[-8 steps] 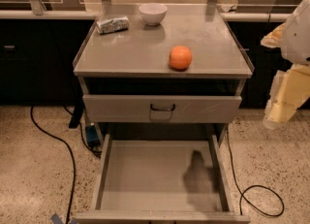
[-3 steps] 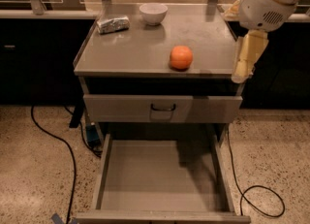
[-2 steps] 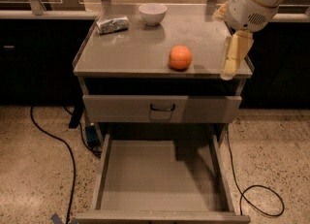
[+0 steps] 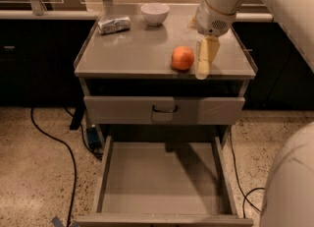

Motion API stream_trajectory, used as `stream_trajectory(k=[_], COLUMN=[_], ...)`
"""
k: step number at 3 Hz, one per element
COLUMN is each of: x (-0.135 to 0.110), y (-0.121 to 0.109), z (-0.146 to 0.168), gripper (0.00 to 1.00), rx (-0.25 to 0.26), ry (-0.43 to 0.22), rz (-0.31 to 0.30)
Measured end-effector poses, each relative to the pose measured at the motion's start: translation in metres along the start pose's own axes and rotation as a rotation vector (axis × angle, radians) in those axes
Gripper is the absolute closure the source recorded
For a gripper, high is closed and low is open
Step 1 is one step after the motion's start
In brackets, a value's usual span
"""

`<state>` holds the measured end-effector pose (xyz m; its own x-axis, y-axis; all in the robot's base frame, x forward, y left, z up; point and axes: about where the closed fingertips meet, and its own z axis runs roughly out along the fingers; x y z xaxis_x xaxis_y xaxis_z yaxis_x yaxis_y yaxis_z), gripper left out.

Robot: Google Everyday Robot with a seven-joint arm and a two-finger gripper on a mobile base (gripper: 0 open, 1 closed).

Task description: Place orange into middle drawer

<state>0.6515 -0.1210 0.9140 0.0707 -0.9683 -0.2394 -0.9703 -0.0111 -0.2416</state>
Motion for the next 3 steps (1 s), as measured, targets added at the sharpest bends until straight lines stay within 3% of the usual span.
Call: stream_trajectory(k=[1,3], x=[0.0,-0.003], y=[0.0,-0.034], z=[0.0,0.032], gripper=[0.0,0.0], rx=[0.0,-0.025], ry=[0.0,0.017], rz=[0.0,-0.033])
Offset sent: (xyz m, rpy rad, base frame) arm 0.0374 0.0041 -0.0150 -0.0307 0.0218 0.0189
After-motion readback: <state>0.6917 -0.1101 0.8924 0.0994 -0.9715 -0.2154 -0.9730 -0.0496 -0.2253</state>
